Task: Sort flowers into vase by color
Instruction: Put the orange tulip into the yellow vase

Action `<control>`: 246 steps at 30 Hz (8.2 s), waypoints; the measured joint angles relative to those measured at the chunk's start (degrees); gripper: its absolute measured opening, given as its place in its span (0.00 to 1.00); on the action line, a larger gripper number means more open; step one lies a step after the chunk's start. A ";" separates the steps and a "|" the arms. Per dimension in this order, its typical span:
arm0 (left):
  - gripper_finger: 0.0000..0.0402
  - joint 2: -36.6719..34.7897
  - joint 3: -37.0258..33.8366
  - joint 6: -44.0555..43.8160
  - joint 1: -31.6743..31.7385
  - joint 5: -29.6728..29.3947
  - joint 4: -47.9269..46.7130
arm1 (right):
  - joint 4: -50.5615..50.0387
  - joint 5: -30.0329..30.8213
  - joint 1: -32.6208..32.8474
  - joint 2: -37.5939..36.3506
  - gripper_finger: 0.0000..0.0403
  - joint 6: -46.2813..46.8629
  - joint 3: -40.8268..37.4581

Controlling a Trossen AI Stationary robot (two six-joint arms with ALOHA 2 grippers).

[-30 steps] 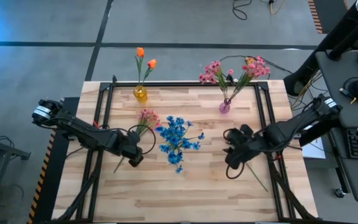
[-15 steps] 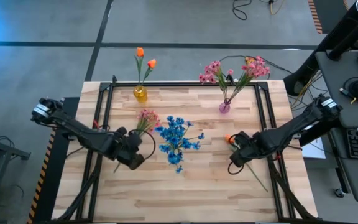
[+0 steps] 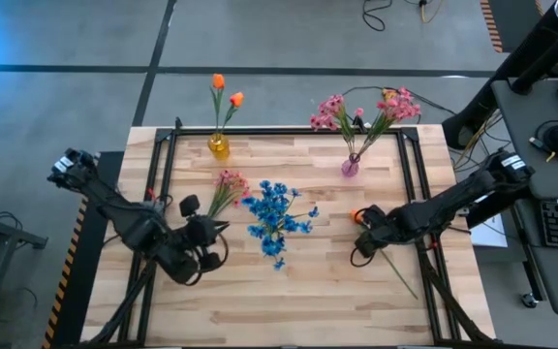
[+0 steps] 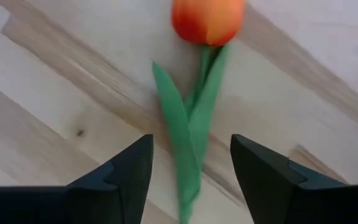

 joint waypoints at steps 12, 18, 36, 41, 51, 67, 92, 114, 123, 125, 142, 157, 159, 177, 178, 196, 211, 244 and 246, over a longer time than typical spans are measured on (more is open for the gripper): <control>0.00 0.01 0.54 -2.31 -3.20 -7.19 0.47 | 6.75 0.48 -0.01 2.04 0.31 -1.30 -2.40; 0.00 0.61 0.27 -4.47 -3.20 -7.50 0.50 | 6.70 1.96 -0.01 2.04 0.11 -1.39 -2.40; 0.25 0.87 0.03 -3.31 -8.27 -10.62 6.63 | 6.65 13.39 6.01 -8.46 0.04 -13.05 9.52; 0.31 0.90 -0.04 6.07 -10.64 -10.58 16.29 | 13.24 28.14 14.29 -12.38 0.04 -23.09 11.87; 0.32 1.38 -3.69 24.74 -11.46 -6.85 40.77 | 52.13 30.49 27.12 -9.17 0.04 -57.88 11.87; 0.33 15.96 -1.36 50.84 -11.00 0.42 78.03 | 83.28 10.90 22.70 10.95 0.04 -84.16 22.39; 0.41 28.72 13.29 55.11 -9.01 3.37 76.43 | 76.53 -0.62 15.19 29.34 0.04 -95.56 50.06; 0.00 28.48 13.14 55.55 -8.64 2.35 74.88 | 72.74 1.21 13.76 28.07 0.24 -90.31 50.07; 0.00 25.05 13.14 55.56 -8.64 -2.15 67.13 | 55.17 8.04 13.89 20.80 0.43 -82.98 50.07; 0.00 22.91 13.14 55.59 -8.67 -3.84 64.85 | 51.53 8.11 13.89 19.23 0.45 -80.59 50.07; 0.00 -4.83 5.82 49.47 -5.03 -18.18 40.88 | 33.19 8.08 13.87 12.38 0.45 -73.77 50.07; 0.00 -29.29 -24.95 63.71 21.65 0.50 74.07 | 10.89 13.94 12.38 8.65 0.45 -61.18 50.01; 0.00 -30.83 -26.88 63.48 26.65 4.23 76.01 | 9.41 14.15 12.38 8.31 0.45 -59.69 49.75; 0.00 -23.40 -32.99 49.80 68.80 31.04 77.72 | 10.10 15.60 11.88 8.73 0.44 -55.20 43.37; 0.00 -22.65 -33.04 49.06 70.56 32.52 77.90 | 10.09 15.67 11.88 8.73 0.44 -54.89 43.17; 0.00 -9.81 -35.61 46.79 79.60 34.93 87.97 | 12.47 18.52 11.88 9.75 0.44 -54.33 42.84; 0.00 -9.31 -42.01 44.37 81.06 36.41 99.28 | 12.56 18.59 11.88 9.75 0.44 -54.33 42.83; 0.04 -9.30 -45.37 43.11 81.08 35.93 102.75 | 13.05 20.10 11.88 9.75 0.44 -54.31 42.83; 0.07 -9.31 -45.37 42.84 81.08 35.93 102.37 | 13.05 20.10 11.88 9.75 0.44 -54.31 42.82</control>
